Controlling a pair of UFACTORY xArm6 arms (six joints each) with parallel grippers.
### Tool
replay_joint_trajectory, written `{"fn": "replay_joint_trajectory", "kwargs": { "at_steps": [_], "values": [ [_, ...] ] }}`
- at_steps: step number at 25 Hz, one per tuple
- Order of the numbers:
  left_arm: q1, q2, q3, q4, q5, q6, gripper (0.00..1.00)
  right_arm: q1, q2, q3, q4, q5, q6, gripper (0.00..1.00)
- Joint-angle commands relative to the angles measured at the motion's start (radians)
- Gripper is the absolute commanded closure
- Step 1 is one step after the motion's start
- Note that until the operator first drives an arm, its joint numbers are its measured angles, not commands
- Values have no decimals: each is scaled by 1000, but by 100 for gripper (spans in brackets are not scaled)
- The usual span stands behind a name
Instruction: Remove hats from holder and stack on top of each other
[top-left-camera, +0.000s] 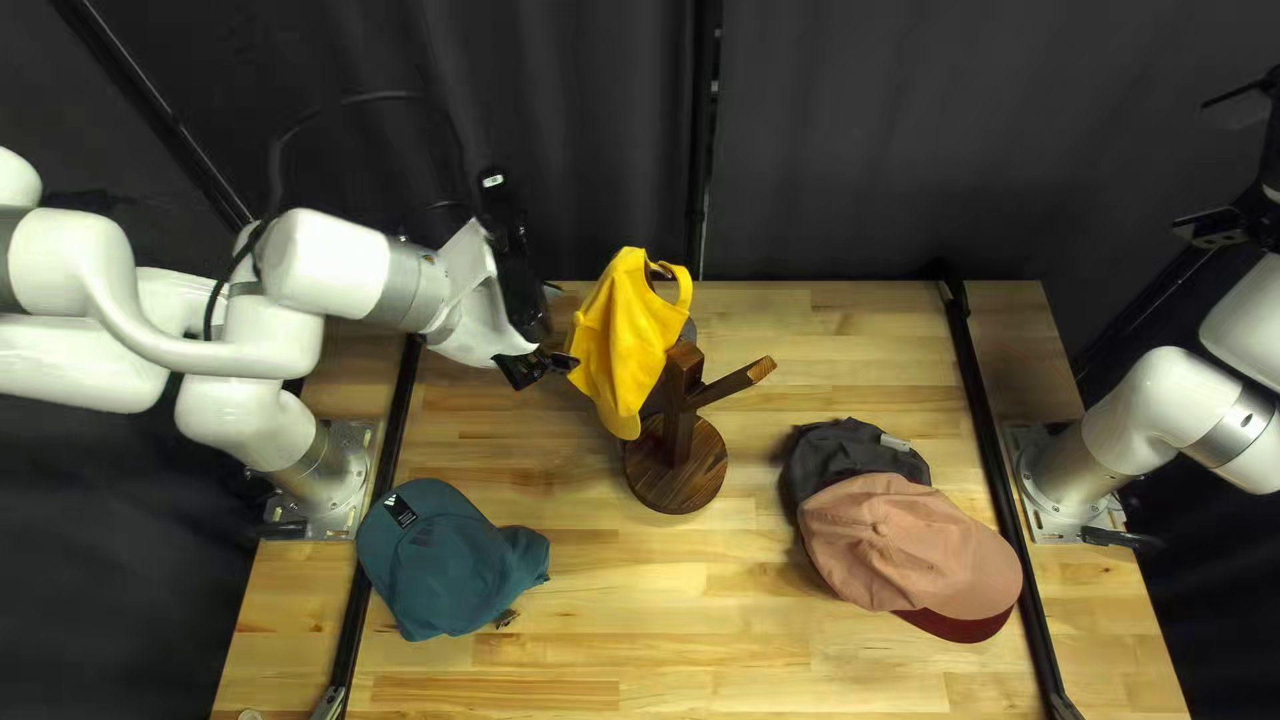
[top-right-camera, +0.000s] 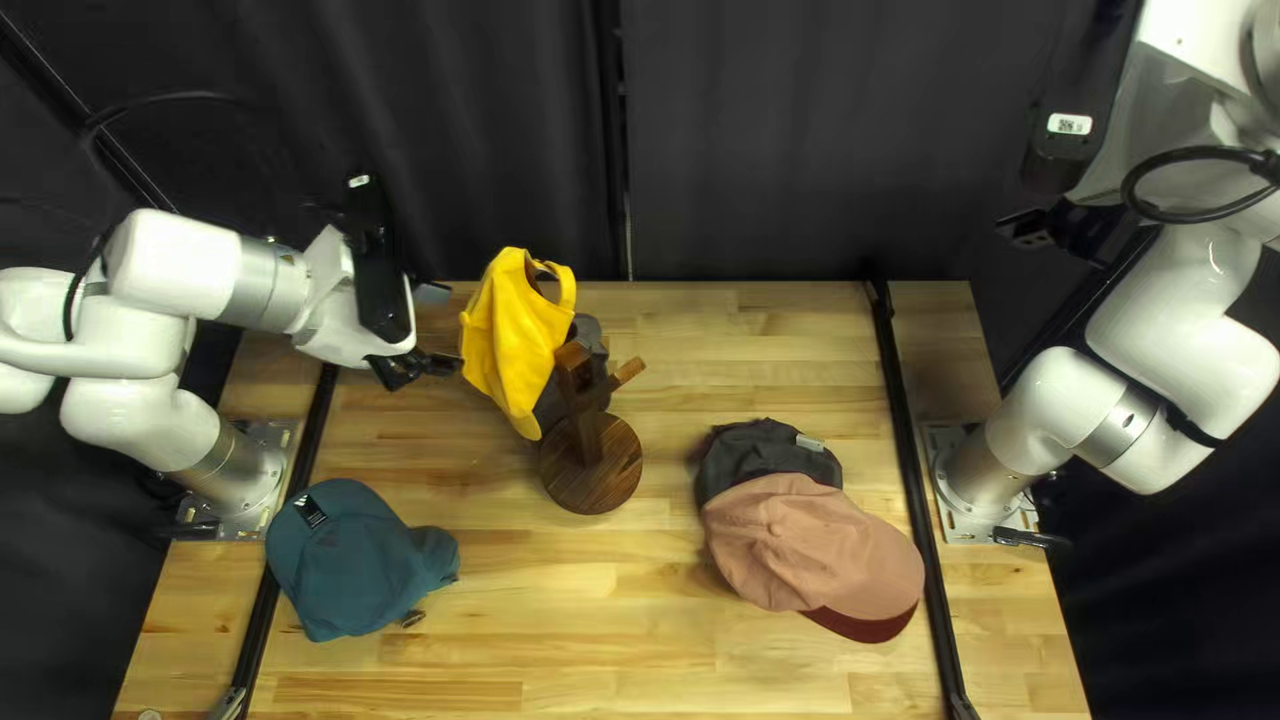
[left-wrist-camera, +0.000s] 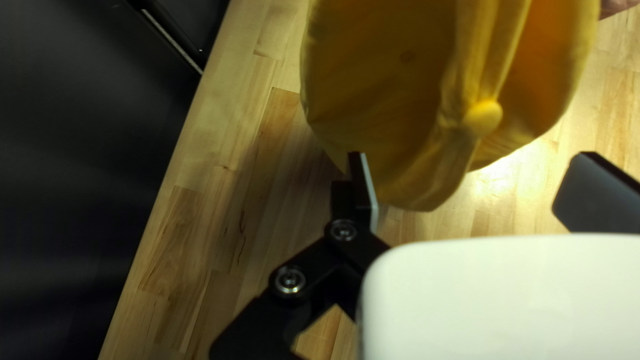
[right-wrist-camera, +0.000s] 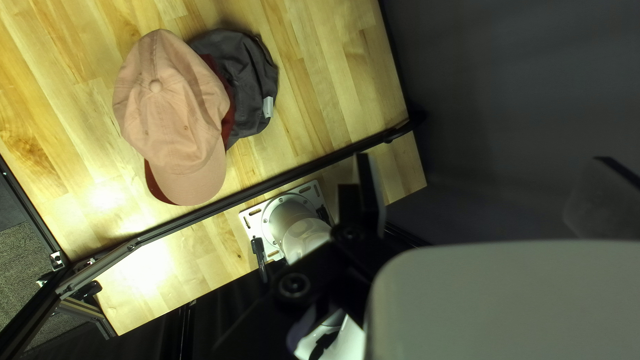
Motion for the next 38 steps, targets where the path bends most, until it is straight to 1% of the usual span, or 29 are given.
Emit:
{"fn": "replay_joint_trajectory", "kwargs": {
  "at_steps": [1, 5, 6, 7, 8, 9, 11, 12, 13, 14, 16, 22, 31, 35, 38],
  "values": [
    [13, 36, -24, -44, -17, 84, 0, 0, 0, 0, 0, 0, 0, 0],
    [19, 36, -26, -57, -17, 118, 0, 0, 0, 0, 0, 0, 0, 0],
    [19, 35, -26, -57, -17, 124, 5, 0, 0, 0, 0, 0, 0, 0],
    [20, 35, -26, -57, -18, 128, 6, 0, 0, 0, 0, 0, 0, 0],
    [20, 35, -25, -58, -17, 130, 18, 0, 0, 0, 0, 0, 0, 0],
    [20, 33, -25, -58, -16, 131, 20, 0, 0, 0, 0, 0, 0, 0],
    [18, 33, -26, -56, -13, 129, 17, 0, 0, 0, 0, 0, 0, 0],
    [16, 33, -28, -54, -12, 127, 17, 0, 0, 0, 0, 0, 0, 0],
    [14, 35, -31, -52, -10, 124, 27, 0, 0, 0, 0, 0, 0, 0],
    [8, 38, -38, -43, -4, 115, 70, 0, 0, 0, 0, 0, 0, 0],
    [-6, 47, -52, -23, 6, 99, 100, 0, 0, 0, 0, 0, 0, 0],
    [-31, 59, -74, 13, 23, 78, 100, 0, 0, 0, 0, 0, 0, 0],
    [-50, 60, -93, 32, 58, 52, 100, 0, 0, 0, 0, 0, 0, 0],
    [-49, 68, -110, 28, 76, 51, 100, 0, 0, 0, 0, 0, 0, 0],
    [-32, 79, -135, 8, 94, 74, 100, 0, 0, 0, 0, 0, 0, 0]
  ]
}}
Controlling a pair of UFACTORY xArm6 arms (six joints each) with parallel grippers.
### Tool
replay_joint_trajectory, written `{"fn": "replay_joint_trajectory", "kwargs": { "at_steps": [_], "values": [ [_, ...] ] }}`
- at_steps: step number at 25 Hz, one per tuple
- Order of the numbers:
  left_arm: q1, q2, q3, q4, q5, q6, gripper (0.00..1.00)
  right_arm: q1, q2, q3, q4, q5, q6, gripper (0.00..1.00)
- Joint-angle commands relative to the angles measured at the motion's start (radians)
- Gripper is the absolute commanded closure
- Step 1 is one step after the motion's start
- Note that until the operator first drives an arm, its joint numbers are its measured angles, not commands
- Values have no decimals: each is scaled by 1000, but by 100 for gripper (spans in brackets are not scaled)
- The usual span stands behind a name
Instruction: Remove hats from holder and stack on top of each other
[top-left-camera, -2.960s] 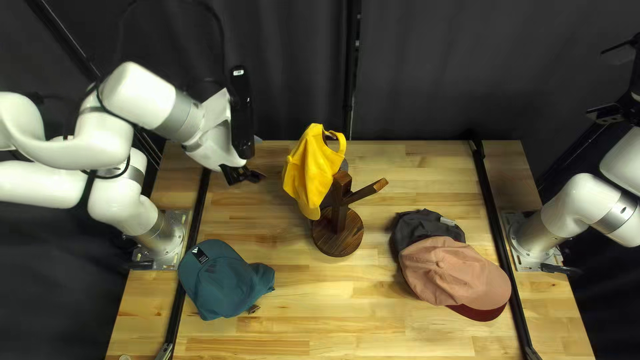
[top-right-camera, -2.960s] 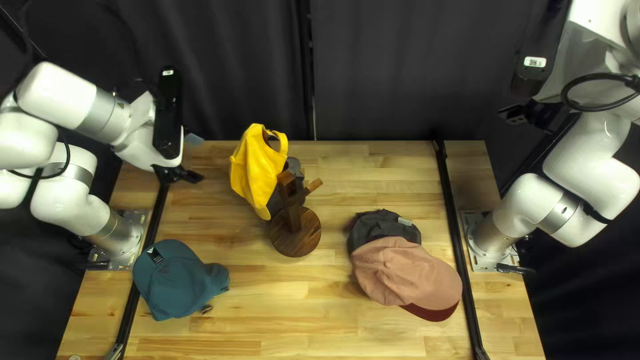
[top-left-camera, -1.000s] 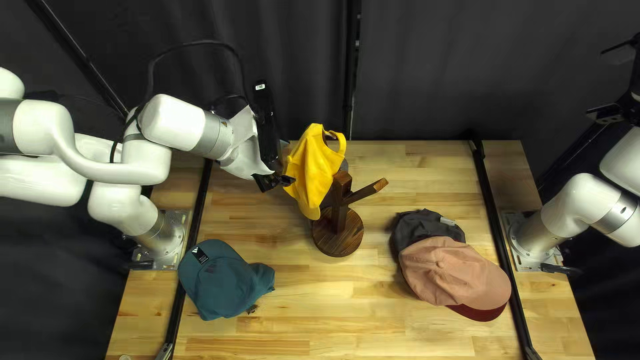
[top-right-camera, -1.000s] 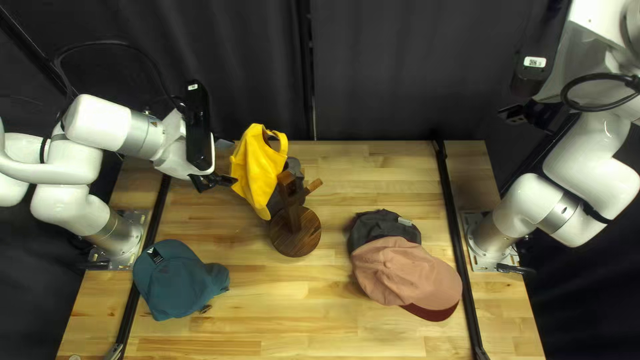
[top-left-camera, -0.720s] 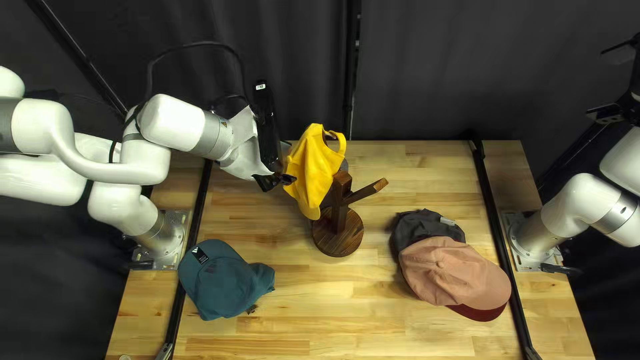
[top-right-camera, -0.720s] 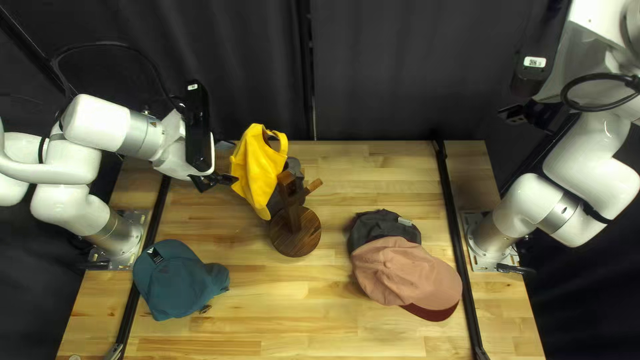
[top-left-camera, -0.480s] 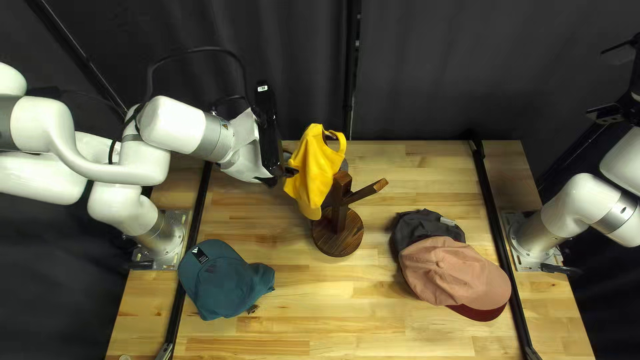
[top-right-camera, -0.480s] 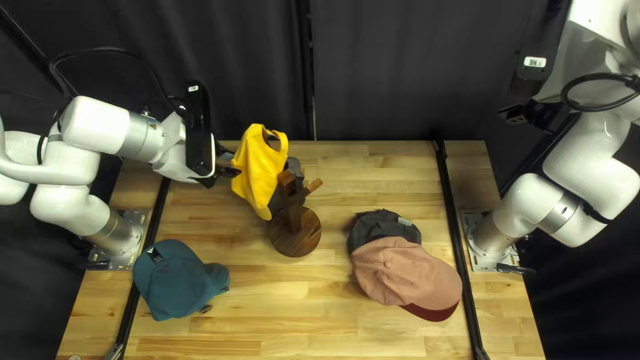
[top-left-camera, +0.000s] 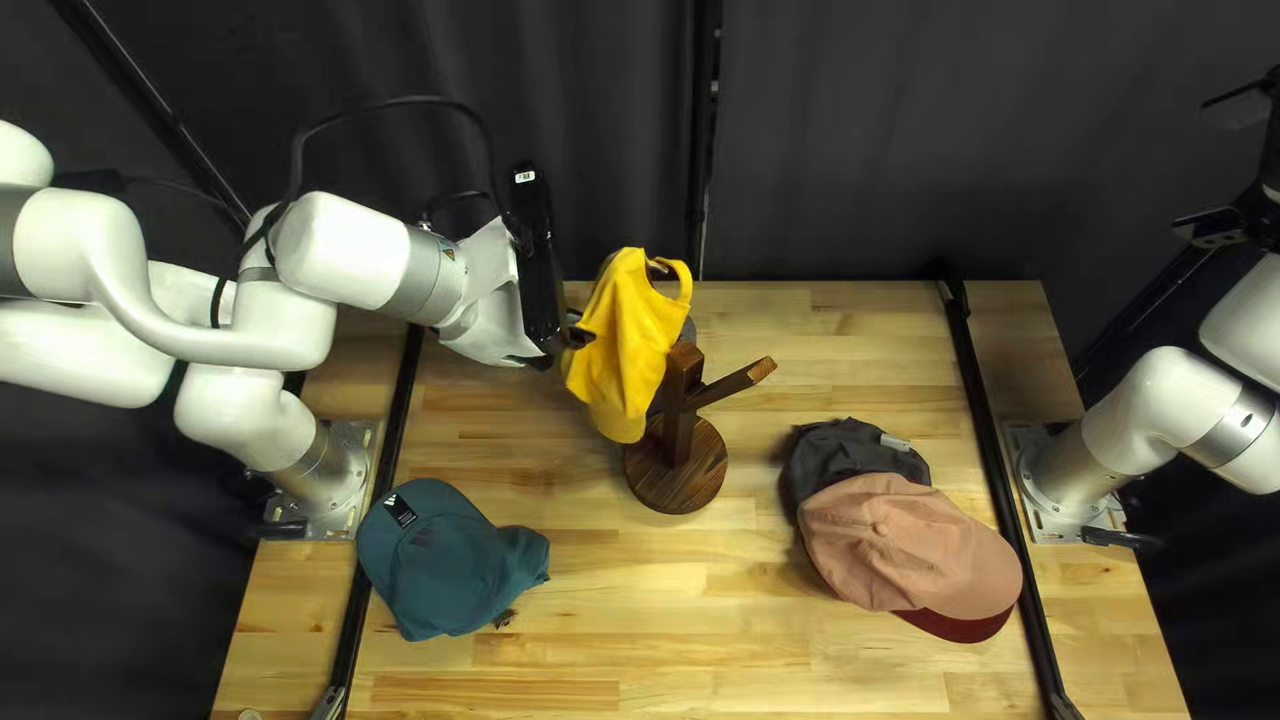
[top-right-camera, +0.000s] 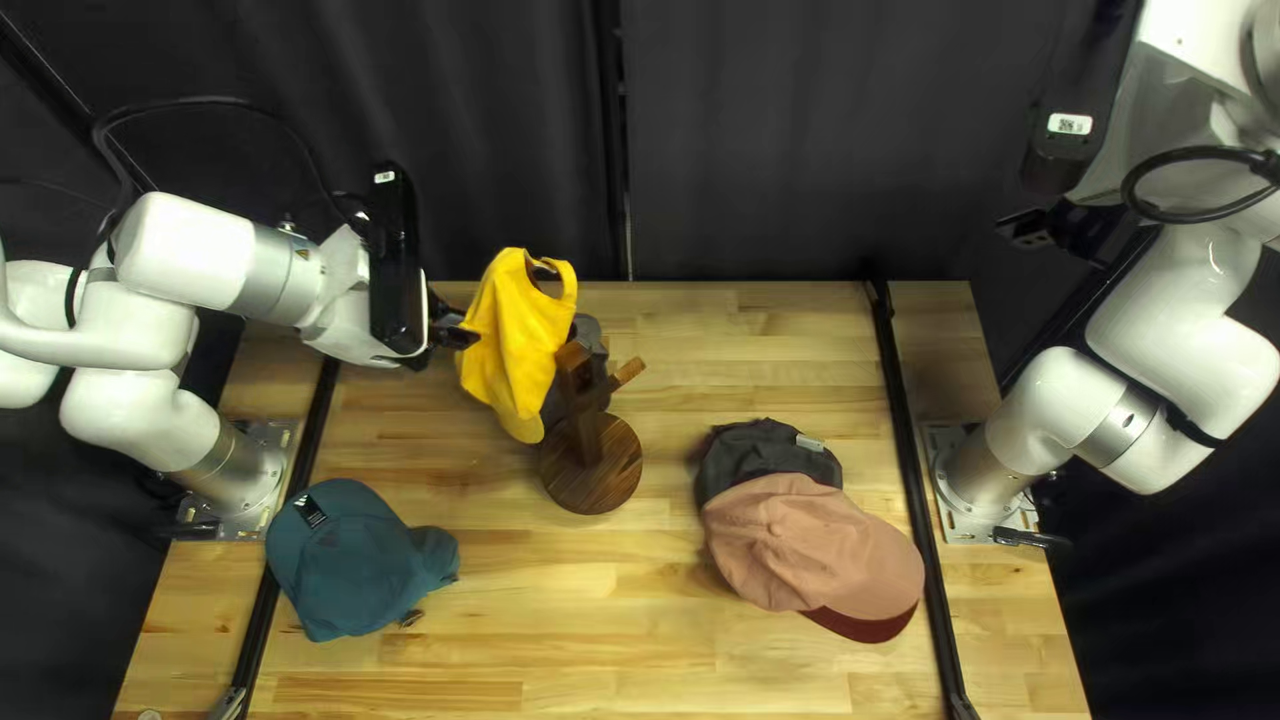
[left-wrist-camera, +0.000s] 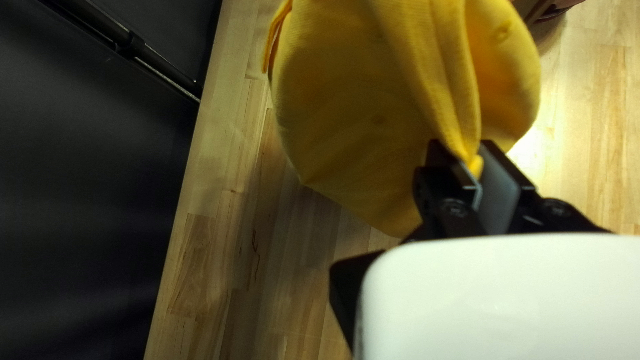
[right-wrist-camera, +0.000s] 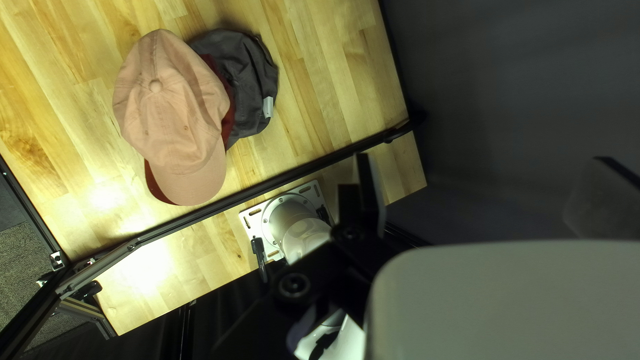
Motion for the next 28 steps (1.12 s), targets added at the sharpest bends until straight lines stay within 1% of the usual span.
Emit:
{"fn": "replay_joint_trajectory", "kwargs": {
  "at_steps": [1, 2, 5, 9, 18, 21, 26, 28],
  "values": [
    [24, 13, -42, -29, 35, 38, 100, 0, 0, 0, 0, 0, 0, 0],
    [27, 14, -48, -32, 42, 44, 100, 0, 0, 0, 0, 0, 0, 0],
    [47, 14, -103, -52, 95, 92, 100, 0, 0, 0, 0, 0, 0, 0],
    [71, 23, -192, -67, 166, 163, 100, 0, 0, 0, 0, 0, 0, 0],
    [89, 84, -372, -70, 277, 275, 100, 0, 0, 0, 0, 0, 0, 0],
    [83, 90, -419, -62, 316, 298, 100, 0, 0, 0, 0, 0, 0, 0],
    [42, 71, -449, -24, 379, 284, 100, 0, 0, 0, 0, 0, 0, 0],
    [17, 50, -443, -4, 408, 263, 100, 0, 0, 0, 0, 0, 0, 0]
  ]
}}
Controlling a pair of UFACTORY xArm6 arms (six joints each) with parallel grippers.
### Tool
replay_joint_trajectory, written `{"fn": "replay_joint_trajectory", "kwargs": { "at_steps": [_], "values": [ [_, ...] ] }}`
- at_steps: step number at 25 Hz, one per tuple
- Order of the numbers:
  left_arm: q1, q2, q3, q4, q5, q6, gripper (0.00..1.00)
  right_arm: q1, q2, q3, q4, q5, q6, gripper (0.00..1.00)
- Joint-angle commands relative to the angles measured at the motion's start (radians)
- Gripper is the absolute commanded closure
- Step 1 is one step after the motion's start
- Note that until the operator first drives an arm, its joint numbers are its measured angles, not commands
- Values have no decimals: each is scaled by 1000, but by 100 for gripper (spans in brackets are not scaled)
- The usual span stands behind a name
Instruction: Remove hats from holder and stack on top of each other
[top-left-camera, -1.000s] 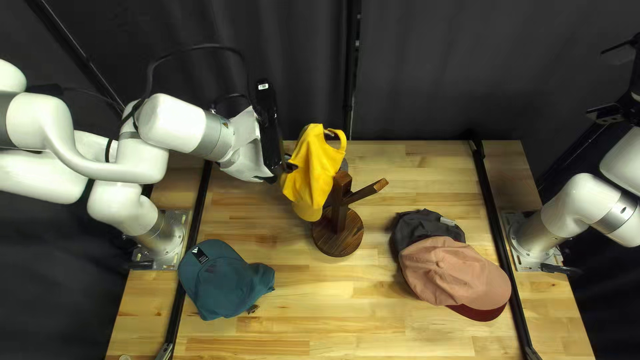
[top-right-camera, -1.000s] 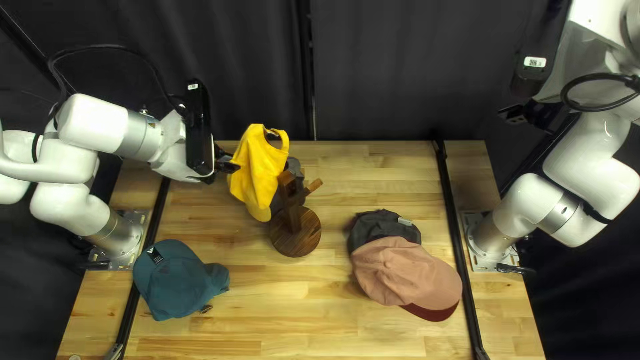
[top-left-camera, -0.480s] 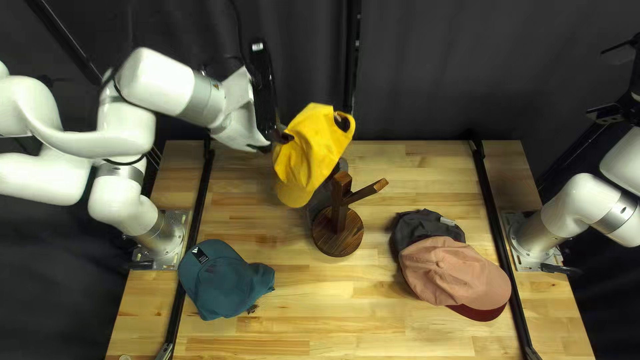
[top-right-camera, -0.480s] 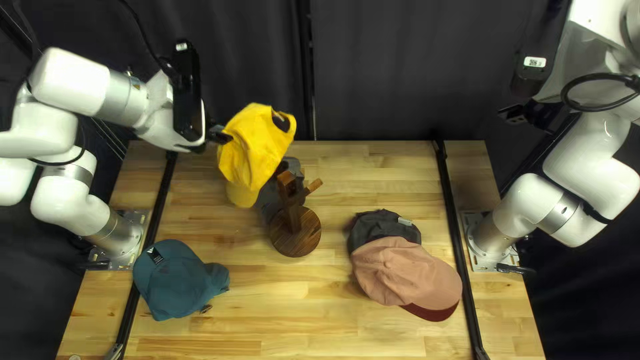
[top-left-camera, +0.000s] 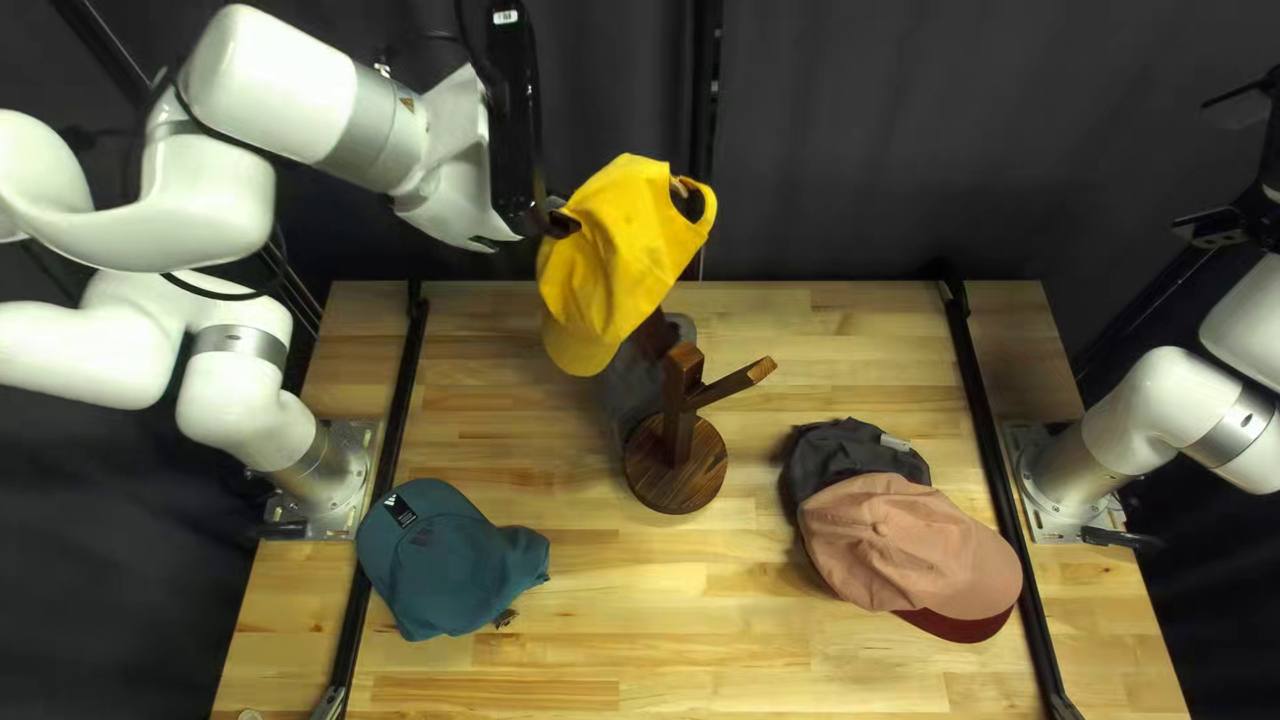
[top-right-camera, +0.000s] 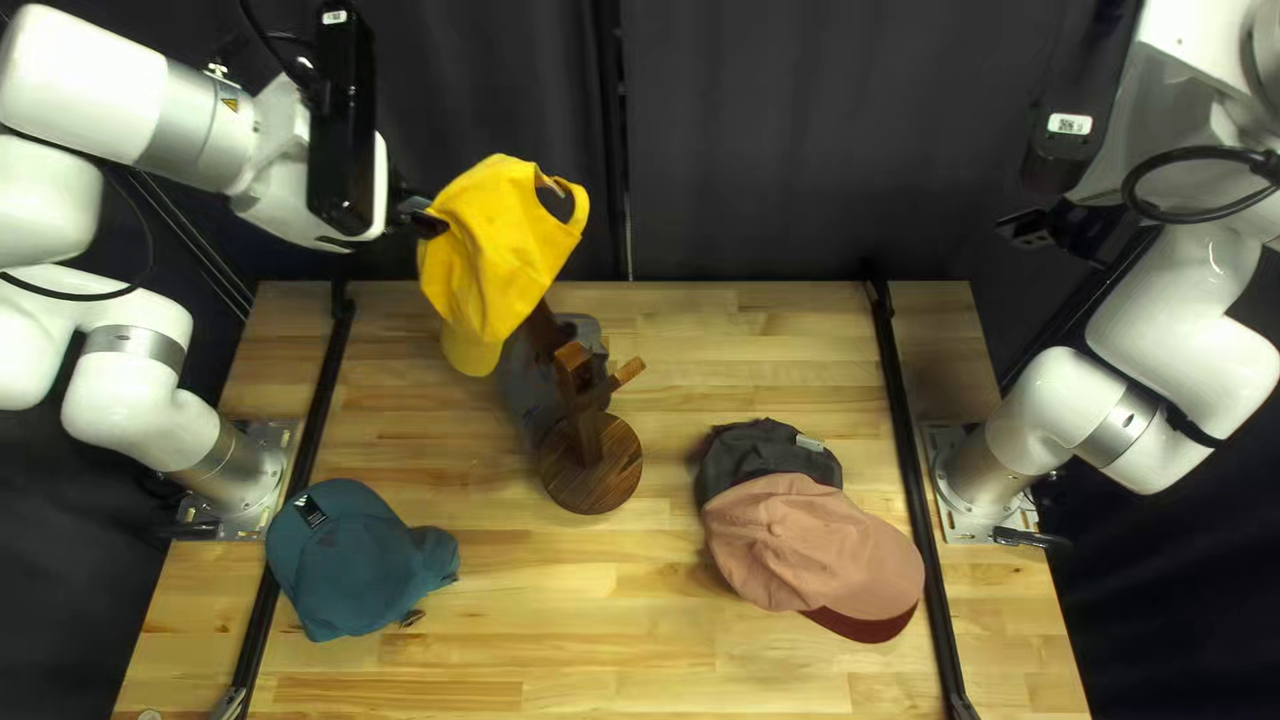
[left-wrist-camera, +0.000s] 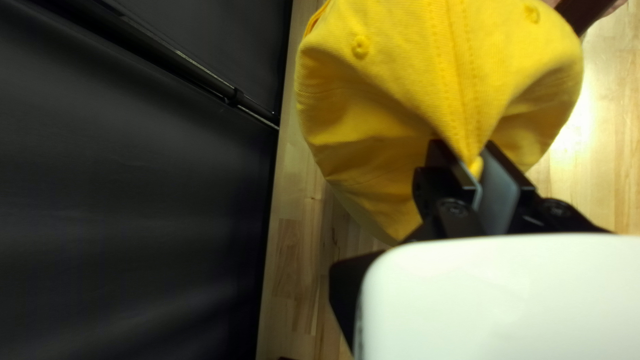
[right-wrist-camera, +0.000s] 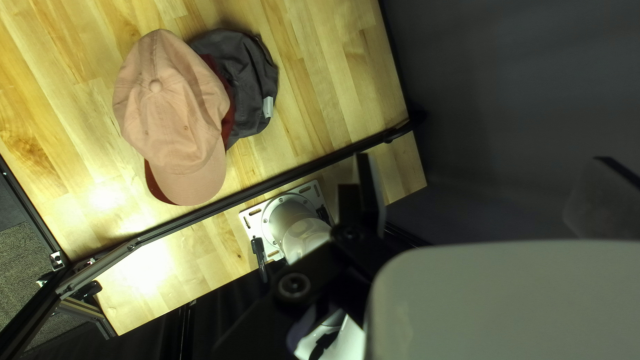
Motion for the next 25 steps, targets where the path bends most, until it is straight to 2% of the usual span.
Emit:
{"fn": "replay_joint_trajectory", "kwargs": {
  "at_steps": [1, 16, 25],
  "values": [
    [-51, -41, 4, 43, 63, -42, 100, 0, 0, 0, 0, 0, 0, 0],
    [-296, -282, 167, 167, 245, -307, 100, 0, 0, 0, 0, 0, 0, 0],
    [-340, -271, 157, 99, 356, -313, 100, 0, 0, 0, 0, 0, 0, 0]
  ]
}}
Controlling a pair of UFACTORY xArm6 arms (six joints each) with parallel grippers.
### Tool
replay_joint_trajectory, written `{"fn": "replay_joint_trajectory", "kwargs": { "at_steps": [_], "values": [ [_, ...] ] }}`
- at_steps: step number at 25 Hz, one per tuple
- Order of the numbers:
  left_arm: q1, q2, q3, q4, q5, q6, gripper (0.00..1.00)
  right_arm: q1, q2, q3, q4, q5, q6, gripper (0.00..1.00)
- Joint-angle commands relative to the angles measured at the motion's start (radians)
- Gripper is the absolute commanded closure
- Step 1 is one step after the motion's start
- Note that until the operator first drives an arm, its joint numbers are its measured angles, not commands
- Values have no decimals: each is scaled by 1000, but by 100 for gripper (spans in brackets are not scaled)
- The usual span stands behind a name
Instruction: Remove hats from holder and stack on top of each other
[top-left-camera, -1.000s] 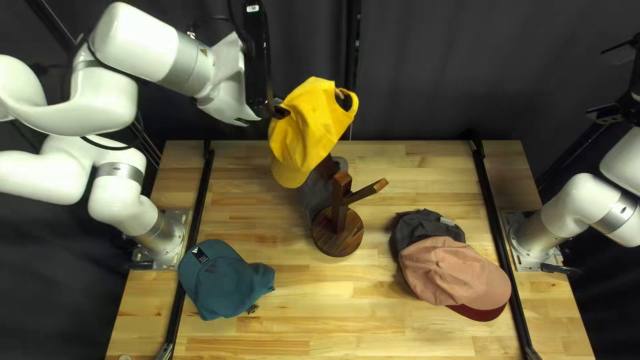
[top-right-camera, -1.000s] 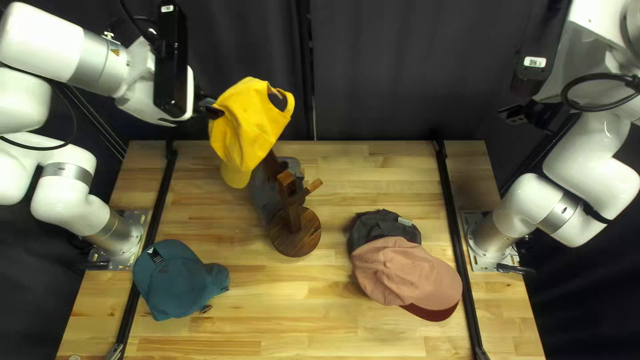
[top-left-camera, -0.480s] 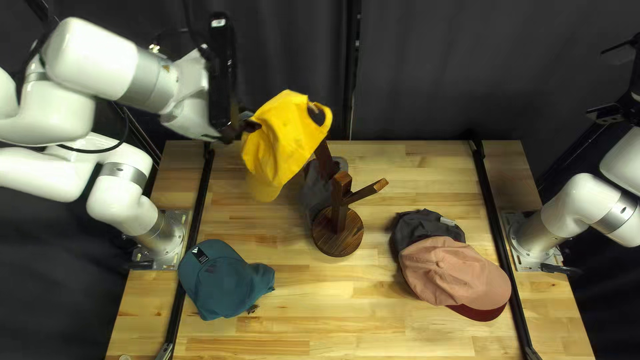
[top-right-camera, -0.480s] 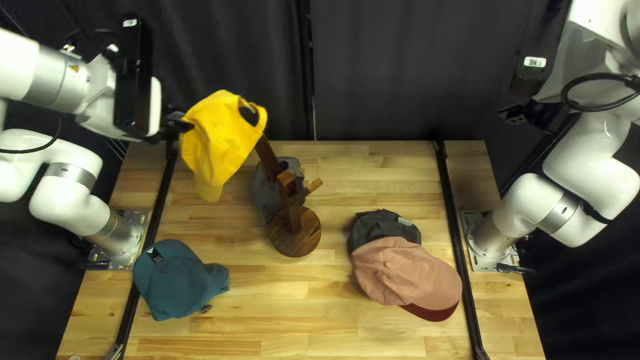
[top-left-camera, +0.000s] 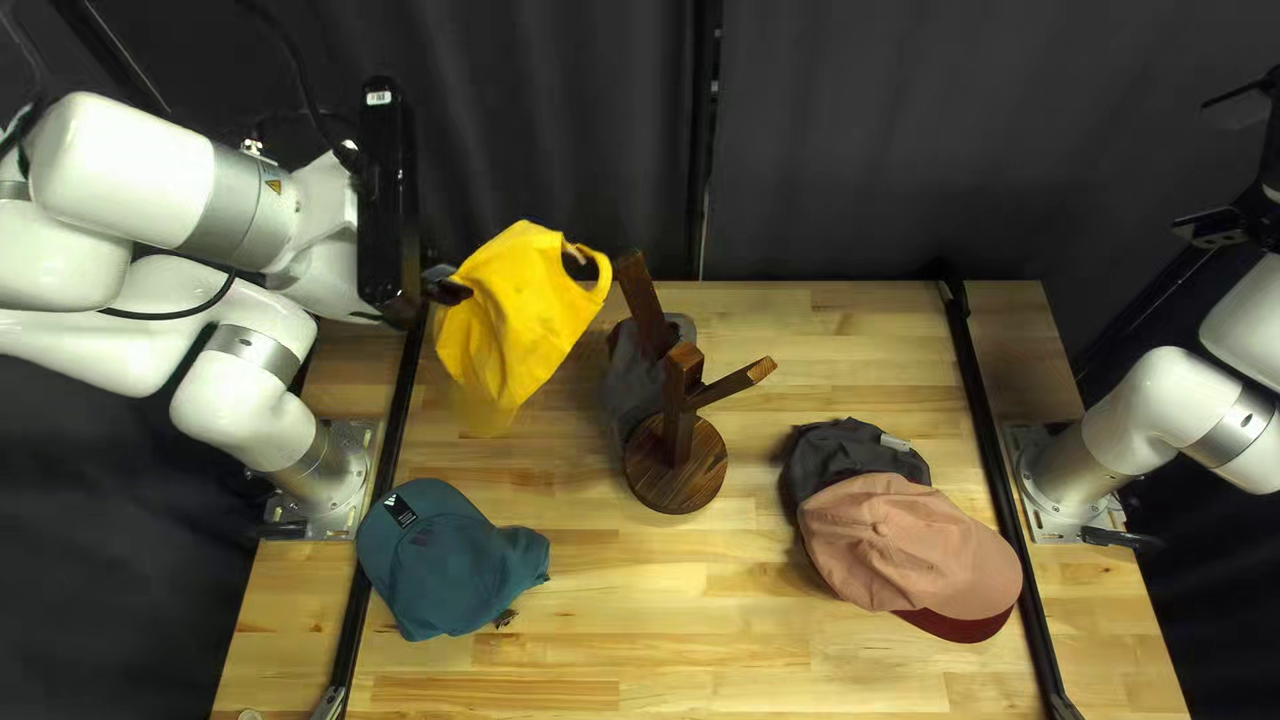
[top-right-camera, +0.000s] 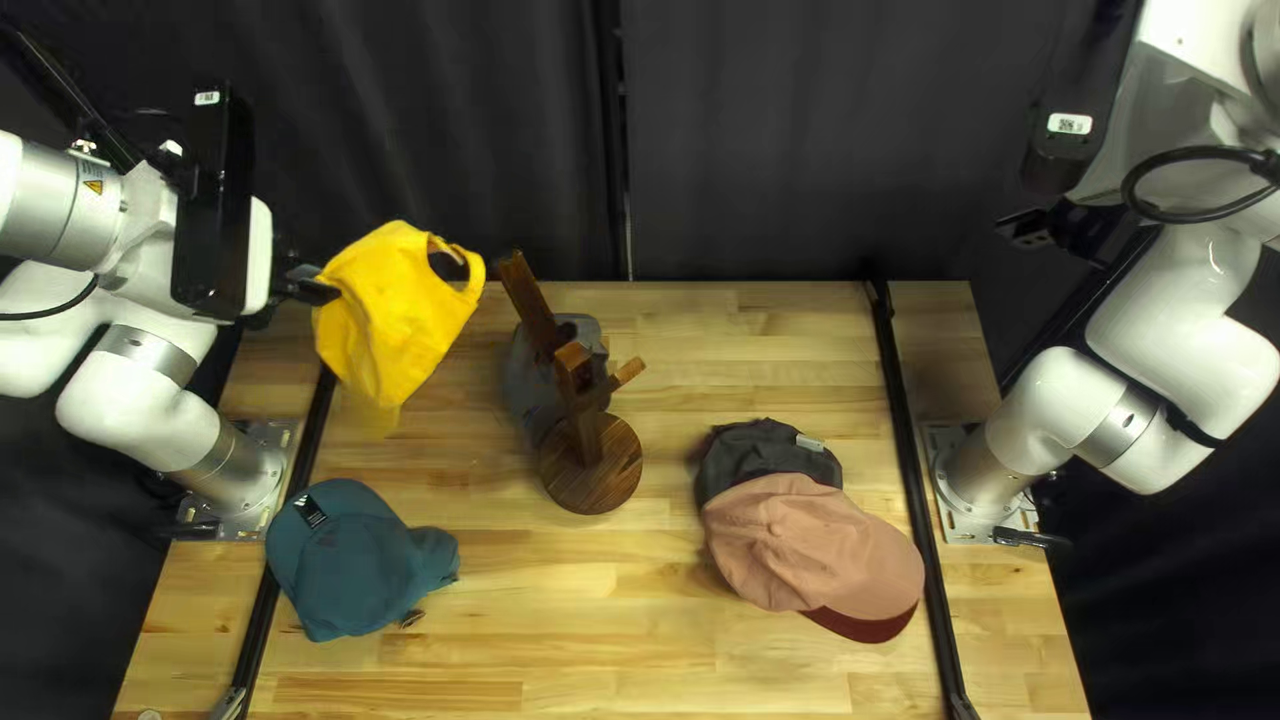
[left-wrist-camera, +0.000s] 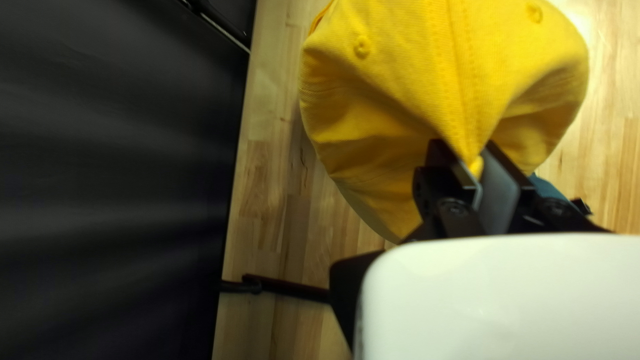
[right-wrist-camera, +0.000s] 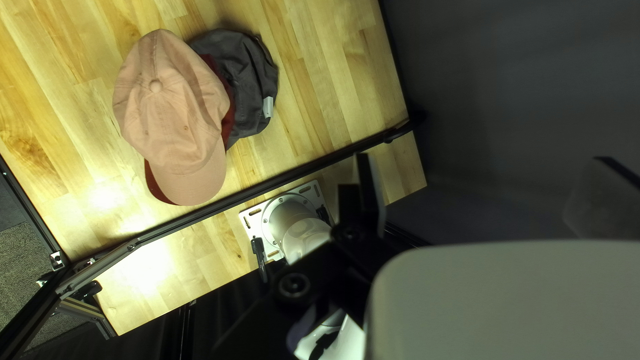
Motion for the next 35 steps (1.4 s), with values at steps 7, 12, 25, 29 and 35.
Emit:
{"fn": "replay_joint_trajectory", "kwargs": {
  "at_steps": [7, 12, 25, 29, 35],
  "values": [
    [-110, 3, 11, -64, 139, -110, 100, 0, 0, 0, 0, 0, 0, 0],
    [-199, 35, 0, -101, 223, -207, 100, 0, 0, 0, 0, 0, 0, 0],
    [-178, 336, -104, -339, 391, -205, 100, 0, 0, 0, 0, 0, 0, 0],
    [-166, 353, -79, -384, 406, -213, 100, 0, 0, 0, 0, 0, 0, 0],
    [-173, 314, 35, -431, 339, -250, 100, 0, 0, 0, 0, 0, 0, 0]
  ]
}}
